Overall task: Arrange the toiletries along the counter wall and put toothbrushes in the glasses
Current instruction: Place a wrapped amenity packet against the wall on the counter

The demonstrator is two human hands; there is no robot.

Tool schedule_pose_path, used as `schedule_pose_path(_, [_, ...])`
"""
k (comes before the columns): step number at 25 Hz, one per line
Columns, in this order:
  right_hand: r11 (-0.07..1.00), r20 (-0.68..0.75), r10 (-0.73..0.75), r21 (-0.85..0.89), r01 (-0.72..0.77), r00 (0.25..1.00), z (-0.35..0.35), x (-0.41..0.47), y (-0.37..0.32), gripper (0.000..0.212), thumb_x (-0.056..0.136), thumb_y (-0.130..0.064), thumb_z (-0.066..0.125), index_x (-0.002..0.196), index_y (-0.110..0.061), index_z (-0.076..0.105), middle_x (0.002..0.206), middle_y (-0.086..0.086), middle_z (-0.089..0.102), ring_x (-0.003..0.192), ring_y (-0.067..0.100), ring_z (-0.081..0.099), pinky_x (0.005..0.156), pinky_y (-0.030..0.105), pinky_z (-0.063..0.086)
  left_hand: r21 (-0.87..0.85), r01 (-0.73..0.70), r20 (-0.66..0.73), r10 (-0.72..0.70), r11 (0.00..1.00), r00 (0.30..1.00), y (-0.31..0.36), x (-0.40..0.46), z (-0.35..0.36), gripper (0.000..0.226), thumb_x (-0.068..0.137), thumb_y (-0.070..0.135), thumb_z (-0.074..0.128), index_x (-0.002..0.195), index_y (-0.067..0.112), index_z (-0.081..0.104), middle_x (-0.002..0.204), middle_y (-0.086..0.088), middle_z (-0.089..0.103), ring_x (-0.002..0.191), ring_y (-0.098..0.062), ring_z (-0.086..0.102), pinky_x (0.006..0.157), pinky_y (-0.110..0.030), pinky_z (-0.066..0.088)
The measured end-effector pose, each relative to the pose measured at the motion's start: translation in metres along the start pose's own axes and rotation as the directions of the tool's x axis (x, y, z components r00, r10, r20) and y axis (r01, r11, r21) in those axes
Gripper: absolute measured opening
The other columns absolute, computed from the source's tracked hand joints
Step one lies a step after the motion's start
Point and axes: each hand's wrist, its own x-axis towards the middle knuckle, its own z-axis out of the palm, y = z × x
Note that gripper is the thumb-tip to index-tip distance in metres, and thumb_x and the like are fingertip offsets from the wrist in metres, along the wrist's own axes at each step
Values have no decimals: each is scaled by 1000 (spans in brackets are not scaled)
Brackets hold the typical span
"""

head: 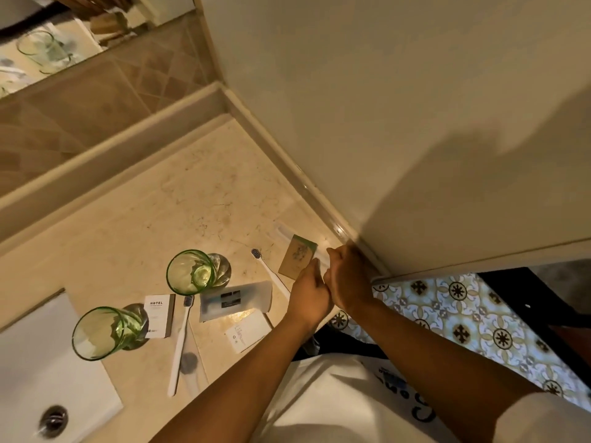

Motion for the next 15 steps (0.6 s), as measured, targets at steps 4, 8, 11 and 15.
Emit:
schedule_pose_path(4, [994, -32, 93, 60, -91, 995, 6, 0, -4, 27, 95, -38, 42, 96, -15, 57, 99, 12, 63, 93, 32, 63, 89, 50, 52, -44, 44, -17, -45, 998, 999, 2, 5, 1, 26, 94, 5, 48, 116, 17, 56, 94, 4, 64, 89, -15, 58, 69, -19, 43])
schedule_pose_path(8, [995, -15, 72, 76, -71, 997, 4, -1, -10, 37, 96, -32, 33, 107, -9, 59, 103, 11, 62, 90, 26, 61, 74, 34, 48, -166, 171, 2, -173, 971, 985, 0, 5, 0, 55, 91, 10, 51, 143, 27, 48, 123, 12, 62, 116, -14, 59, 96, -27, 49])
schedule_pose_path(11, [975, 30, 168, 143, -171, 985, 6, 7, -15, 31, 93, -31, 41, 85, -9, 61, 83, 7, 67, 76, 22, 63, 70, 40, 54, -182, 194, 10, -196, 964, 981, -2, 8, -4, 57, 90, 7, 52, 145, 23, 47, 136, 6, 58, 127, -15, 55, 109, -33, 43])
schedule_pose_path(15, [975, 130, 186, 101, -199, 974, 0, 11, -17, 23, 92, -20, 63, 108, -3, 64, 108, 15, 67, 99, 32, 66, 74, 32, 48, -172, 184, -11, -189, 968, 982, 1, 12, -13, 47, 96, 4, 51, 142, 16, 50, 126, 2, 60, 118, -15, 55, 98, -24, 40])
